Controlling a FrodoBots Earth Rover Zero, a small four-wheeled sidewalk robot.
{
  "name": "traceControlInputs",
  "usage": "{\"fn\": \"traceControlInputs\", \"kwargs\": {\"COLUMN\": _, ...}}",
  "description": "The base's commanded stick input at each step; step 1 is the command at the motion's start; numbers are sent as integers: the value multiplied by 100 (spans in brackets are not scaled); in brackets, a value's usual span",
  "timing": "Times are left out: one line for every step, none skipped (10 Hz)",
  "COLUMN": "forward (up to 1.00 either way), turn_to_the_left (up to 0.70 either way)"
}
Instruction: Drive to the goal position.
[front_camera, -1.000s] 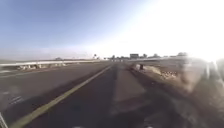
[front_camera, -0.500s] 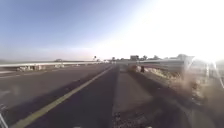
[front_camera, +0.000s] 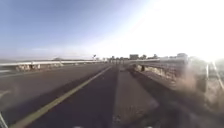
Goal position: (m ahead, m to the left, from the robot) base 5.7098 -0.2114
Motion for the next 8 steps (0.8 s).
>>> {"fn": "traceControlInputs", "kwargs": {"forward": 50, "turn_to_the_left": 0}}
{"fn": "traceControlInputs", "kwargs": {"forward": 50, "turn_to_the_left": 0}}
{"fn": "traceControlInputs", "kwargs": {"forward": 50, "turn_to_the_left": 0}}
{"fn": "traceControlInputs", "kwargs": {"forward": 50, "turn_to_the_left": 0}}
{"fn": "traceControlInputs", "kwargs": {"forward": 50, "turn_to_the_left": 0}}
{"fn": "traceControlInputs", "kwargs": {"forward": 50, "turn_to_the_left": 0}}
{"fn": "traceControlInputs", "kwargs": {"forward": 50, "turn_to_the_left": 0}}
{"fn": "traceControlInputs", "kwargs": {"forward": 50, "turn_to_the_left": 0}}
